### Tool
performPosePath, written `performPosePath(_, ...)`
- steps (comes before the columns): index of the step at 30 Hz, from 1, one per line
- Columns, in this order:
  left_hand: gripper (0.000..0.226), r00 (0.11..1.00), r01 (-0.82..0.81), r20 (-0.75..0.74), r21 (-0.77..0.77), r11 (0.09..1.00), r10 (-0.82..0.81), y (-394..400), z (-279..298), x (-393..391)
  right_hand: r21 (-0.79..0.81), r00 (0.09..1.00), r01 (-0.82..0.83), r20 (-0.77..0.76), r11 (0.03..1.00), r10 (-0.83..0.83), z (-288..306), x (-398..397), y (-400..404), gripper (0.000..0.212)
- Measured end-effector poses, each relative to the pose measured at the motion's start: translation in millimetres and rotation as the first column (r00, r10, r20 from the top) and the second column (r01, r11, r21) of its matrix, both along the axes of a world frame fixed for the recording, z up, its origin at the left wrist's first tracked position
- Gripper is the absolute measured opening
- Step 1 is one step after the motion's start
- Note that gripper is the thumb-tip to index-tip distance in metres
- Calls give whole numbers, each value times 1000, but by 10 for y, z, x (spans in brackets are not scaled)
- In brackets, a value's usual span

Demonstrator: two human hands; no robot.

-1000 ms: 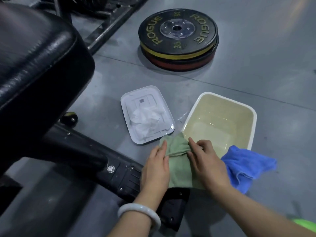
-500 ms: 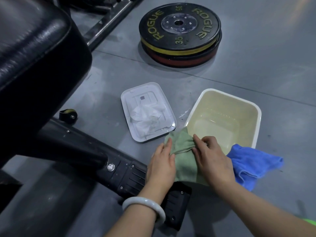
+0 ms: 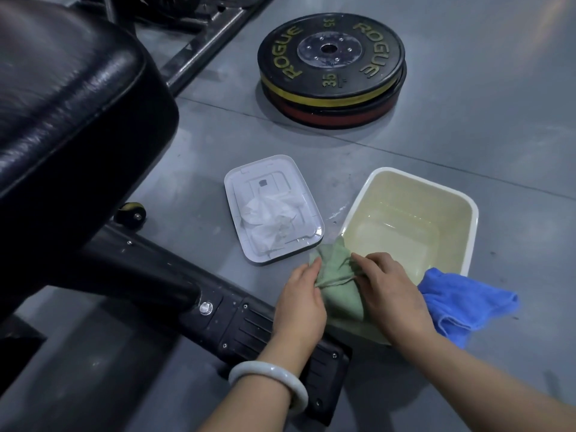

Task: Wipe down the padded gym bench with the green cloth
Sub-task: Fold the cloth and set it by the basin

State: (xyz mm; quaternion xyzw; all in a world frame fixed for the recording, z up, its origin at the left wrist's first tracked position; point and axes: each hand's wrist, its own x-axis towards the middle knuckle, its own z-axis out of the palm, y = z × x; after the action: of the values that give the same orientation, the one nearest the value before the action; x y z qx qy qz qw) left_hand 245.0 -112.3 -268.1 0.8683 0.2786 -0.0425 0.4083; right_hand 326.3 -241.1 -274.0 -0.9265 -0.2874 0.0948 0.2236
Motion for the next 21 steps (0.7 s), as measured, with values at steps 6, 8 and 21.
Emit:
performPosePath(6,46,988,-91,127,28,995,87,23,57,105,149,988,41,144,988,-63,-73,127,-37,32)
performPosePath(8,48,993,-33,115,19,999,31,15,58,104,162,984,50,161,986,-76,-92,130,-62,31)
performPosePath(21,61,928,256,-311,125,959,-207,-32,59,28,27,997,-8,77,1000,6,-180,91,-186,42)
